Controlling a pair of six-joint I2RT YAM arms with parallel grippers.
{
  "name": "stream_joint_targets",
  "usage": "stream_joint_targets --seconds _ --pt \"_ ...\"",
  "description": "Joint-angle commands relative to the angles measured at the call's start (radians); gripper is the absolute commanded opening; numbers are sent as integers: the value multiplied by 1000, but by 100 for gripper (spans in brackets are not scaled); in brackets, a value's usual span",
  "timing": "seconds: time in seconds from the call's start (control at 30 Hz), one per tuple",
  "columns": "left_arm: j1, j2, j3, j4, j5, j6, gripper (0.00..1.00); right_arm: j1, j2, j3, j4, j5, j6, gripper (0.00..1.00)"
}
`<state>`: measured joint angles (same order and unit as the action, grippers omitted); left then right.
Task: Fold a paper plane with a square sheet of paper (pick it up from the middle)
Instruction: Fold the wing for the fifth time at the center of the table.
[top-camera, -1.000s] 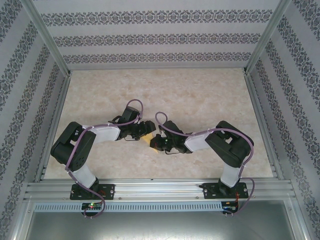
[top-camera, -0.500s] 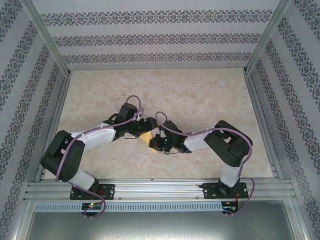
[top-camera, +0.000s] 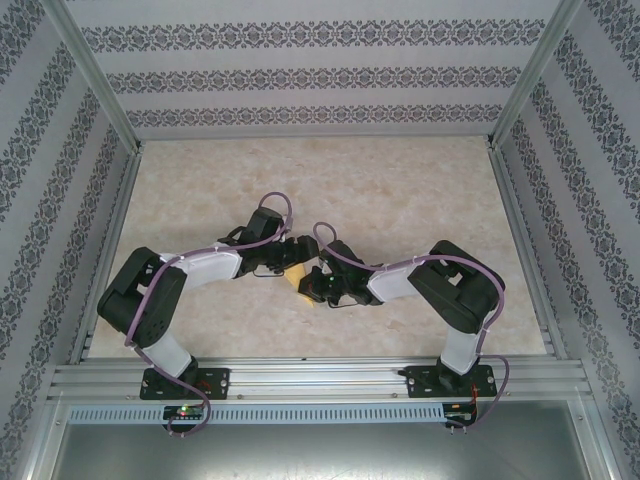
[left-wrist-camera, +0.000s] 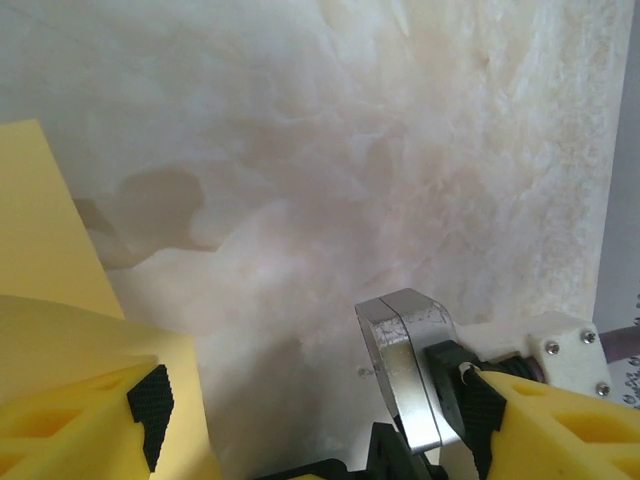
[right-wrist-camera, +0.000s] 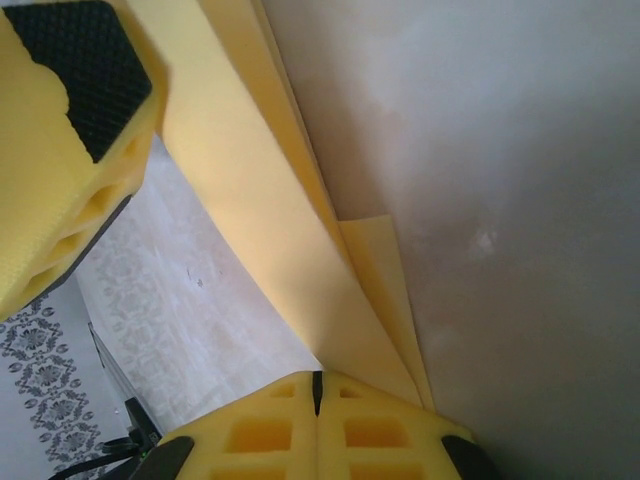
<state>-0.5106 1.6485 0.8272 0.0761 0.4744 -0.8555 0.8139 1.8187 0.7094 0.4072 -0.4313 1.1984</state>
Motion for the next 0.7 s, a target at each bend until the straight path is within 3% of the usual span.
stream_joint_targets --seconds 0.0,0.27,0.37,0.5,0.67 --pt "37 40 -21 -7 -119 -1 78 28 45 -41 -170 48 -63 0" --pt "73 45 -76 84 -61 -39 68 28 50 -36 -166 48 -60 0" --pt "78 23 -93 126 -37 -54 56 27 50 -36 -167 50 -60 0" --pt "82 -3 -86 116 -34 -52 48 27 53 -36 -165 49 -58 0" --pt "84 5 -68 68 -56 -79 46 27 57 -31 -168 45 -60 0"
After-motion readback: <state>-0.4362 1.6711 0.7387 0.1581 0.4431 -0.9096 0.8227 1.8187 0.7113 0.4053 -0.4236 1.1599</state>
